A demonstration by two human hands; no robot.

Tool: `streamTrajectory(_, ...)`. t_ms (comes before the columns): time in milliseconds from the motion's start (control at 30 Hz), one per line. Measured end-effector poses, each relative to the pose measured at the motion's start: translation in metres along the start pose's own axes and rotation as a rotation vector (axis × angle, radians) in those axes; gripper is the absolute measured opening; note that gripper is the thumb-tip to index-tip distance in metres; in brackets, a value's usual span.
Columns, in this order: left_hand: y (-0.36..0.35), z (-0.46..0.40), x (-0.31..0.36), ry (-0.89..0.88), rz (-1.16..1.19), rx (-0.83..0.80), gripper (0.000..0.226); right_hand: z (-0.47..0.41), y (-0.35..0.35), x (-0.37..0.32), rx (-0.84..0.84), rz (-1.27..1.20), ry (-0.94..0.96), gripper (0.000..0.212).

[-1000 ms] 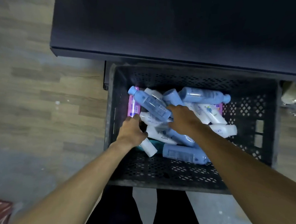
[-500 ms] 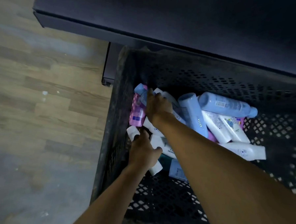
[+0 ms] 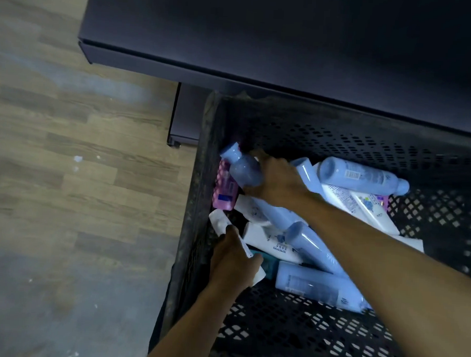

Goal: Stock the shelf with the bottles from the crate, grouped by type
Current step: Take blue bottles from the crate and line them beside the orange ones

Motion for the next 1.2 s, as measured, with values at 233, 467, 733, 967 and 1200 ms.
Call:
streamTrajectory(233,0.061,0.039,0.057,-0.32,0.469,-0.009,0.055,0.073,0.13,-0.045,-0.058,-0.75,0.089,0.066)
streamTrajectory(467,0.132,0.101,0.11,-0.465,0.574,-0.104,0.068,0.131,0.233,-0.087,-0.104,-0.918,0.109,0.059)
streamTrajectory(733,0.197,0.153,0.178,-0.561,0.592,0.025,0.066,0.173,0.327,-0.153,0.317,-0.544,0.165,0.067)
streamTrajectory(967,0.246,0.194,0.22,-0.686,0.618,0.112,0.064,0.204,0.387,-0.195,0.506,-0.501,0.25,0.062)
streamTrajectory(1200,0.298,0.239,0.266,-0.894,0.576,0.208,0.06,0.239,0.454,-0.228,0.645,-0.487,0.402,0.061)
Point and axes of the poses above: each hand's wrist, its own z-axis away from the middle knuckle, its own y-axis out of the back of the hand, x = y × z, the point moved 4 cm from there along -z, towards the middle knuckle, and after that the axes turned 11 degrees about x, right-handed, at the moved point
